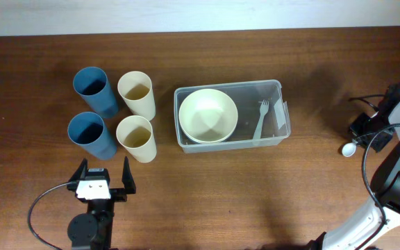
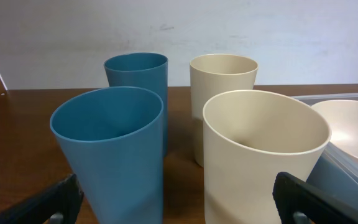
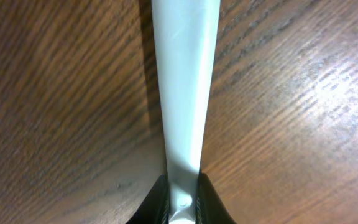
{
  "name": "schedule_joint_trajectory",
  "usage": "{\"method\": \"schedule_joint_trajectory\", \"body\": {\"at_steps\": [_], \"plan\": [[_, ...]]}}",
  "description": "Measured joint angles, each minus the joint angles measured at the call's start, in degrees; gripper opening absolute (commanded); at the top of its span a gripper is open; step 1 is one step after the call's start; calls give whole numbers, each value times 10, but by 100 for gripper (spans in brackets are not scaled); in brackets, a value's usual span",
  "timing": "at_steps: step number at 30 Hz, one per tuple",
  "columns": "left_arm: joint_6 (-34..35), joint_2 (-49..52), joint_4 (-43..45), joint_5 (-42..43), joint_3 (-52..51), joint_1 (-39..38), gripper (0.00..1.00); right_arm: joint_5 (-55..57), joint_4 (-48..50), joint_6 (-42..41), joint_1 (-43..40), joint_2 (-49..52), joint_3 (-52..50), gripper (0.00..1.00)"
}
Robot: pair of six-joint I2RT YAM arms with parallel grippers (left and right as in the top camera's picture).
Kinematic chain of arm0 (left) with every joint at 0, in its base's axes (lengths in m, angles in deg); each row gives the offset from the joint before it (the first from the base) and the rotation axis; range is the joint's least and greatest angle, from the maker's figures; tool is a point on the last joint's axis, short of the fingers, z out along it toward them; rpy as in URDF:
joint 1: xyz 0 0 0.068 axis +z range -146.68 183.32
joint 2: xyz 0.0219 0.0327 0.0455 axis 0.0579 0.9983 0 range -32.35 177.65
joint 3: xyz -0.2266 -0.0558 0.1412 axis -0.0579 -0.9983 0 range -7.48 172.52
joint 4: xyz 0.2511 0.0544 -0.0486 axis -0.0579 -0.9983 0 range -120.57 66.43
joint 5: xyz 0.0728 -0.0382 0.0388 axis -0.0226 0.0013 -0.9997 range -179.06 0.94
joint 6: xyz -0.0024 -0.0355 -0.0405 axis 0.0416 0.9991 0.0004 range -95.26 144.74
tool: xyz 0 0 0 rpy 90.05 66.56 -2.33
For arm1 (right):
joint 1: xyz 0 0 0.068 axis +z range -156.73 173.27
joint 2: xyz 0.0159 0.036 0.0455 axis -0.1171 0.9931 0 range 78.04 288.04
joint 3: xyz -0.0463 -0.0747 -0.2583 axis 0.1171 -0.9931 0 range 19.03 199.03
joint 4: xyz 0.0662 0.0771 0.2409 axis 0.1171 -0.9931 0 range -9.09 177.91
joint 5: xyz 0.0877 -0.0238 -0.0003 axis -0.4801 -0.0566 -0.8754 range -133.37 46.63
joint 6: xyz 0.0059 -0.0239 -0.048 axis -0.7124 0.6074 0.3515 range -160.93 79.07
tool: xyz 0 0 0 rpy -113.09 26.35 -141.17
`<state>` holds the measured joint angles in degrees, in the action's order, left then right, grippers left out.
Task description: Pack container
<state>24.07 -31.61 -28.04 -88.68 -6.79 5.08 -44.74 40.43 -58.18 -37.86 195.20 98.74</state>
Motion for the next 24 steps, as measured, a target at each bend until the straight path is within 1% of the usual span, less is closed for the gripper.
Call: {"method": "schedule_joint_trajectory", "body": {"at_steps": [2,5,11,14,17,19,20,24], "plan": [[0,0,0,0,0,0,100,0,-3,0,0,-13,-1,9],[0,0,0,0,0,0,100,0,-3,0,2,-55,-1,4],[0,0,0,0,0,0,100,0,-14,2,38,-162,0,4],[0,0,0,0,0,0,100,0,-27,2,80,-201,2,4],[0,0,0,0,0,0,100,-2,-35,2,148,-229,3,4],[0,0,0,0,0,0,100,-3,-35,2,190,-238,4,4],[0,0,0,0,0,0,100,-2,-35,2,226,-240,5,4],[0,0,0,0,0,0,100,-4,-26,11,291,-240,5,4]]}}
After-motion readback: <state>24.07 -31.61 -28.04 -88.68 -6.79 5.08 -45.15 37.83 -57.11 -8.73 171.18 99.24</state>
